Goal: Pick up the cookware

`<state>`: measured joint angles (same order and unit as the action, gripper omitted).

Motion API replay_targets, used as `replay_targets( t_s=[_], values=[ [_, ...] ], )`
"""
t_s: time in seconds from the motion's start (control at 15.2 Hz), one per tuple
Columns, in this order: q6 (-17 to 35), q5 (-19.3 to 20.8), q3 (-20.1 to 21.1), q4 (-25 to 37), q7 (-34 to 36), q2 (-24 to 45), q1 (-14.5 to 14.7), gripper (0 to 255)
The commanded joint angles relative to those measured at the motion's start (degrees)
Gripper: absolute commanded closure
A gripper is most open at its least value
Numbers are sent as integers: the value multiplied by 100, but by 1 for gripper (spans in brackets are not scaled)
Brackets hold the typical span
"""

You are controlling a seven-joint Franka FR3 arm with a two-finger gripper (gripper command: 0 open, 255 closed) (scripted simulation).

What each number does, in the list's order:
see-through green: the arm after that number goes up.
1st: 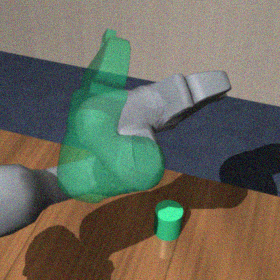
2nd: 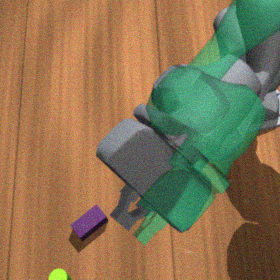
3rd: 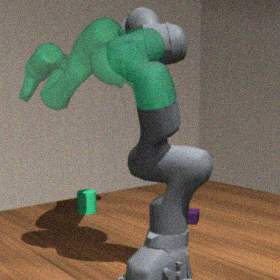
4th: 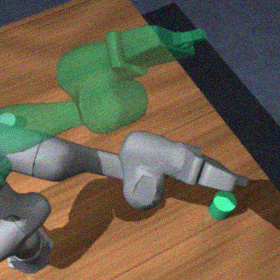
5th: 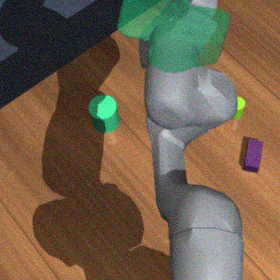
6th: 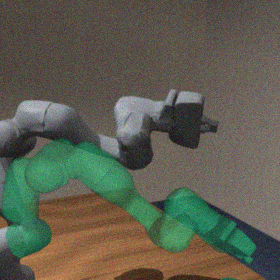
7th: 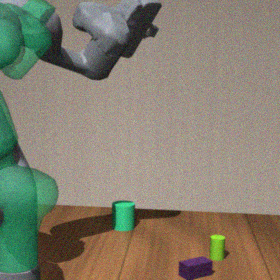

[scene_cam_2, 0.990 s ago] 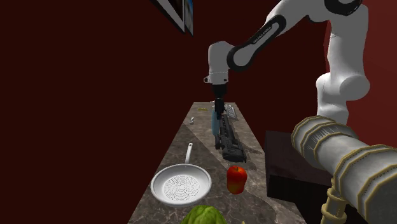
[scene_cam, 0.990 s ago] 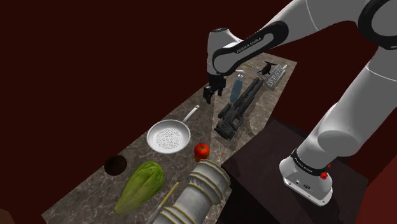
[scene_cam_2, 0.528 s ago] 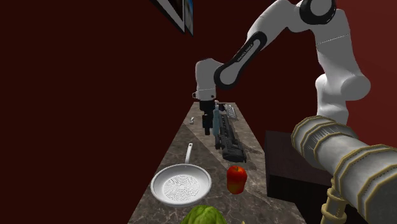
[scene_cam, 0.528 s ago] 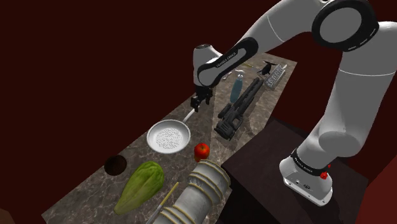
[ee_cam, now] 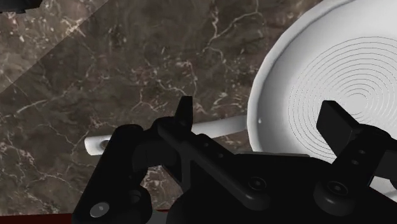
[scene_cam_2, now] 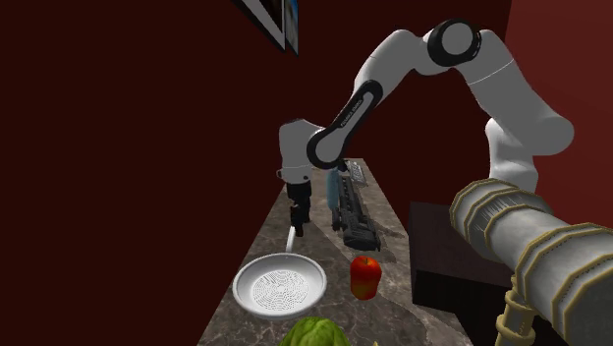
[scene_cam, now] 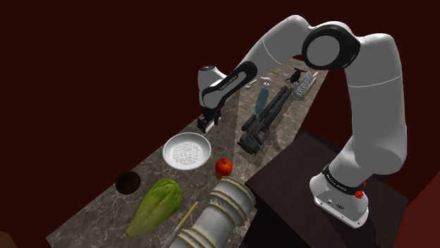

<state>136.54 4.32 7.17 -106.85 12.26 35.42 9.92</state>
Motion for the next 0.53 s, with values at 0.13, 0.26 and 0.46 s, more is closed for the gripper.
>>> replay_targets(
  t_s=[0.13, 0.26, 0.46],
  values=[
    [-32, 23, 0, 893, 39, 885, 131, 0],
    [1, 29, -7, 995, 44, 1021, 149, 0],
    [120, 45, -26, 1069, 48, 1214, 164, 0]
  ],
)
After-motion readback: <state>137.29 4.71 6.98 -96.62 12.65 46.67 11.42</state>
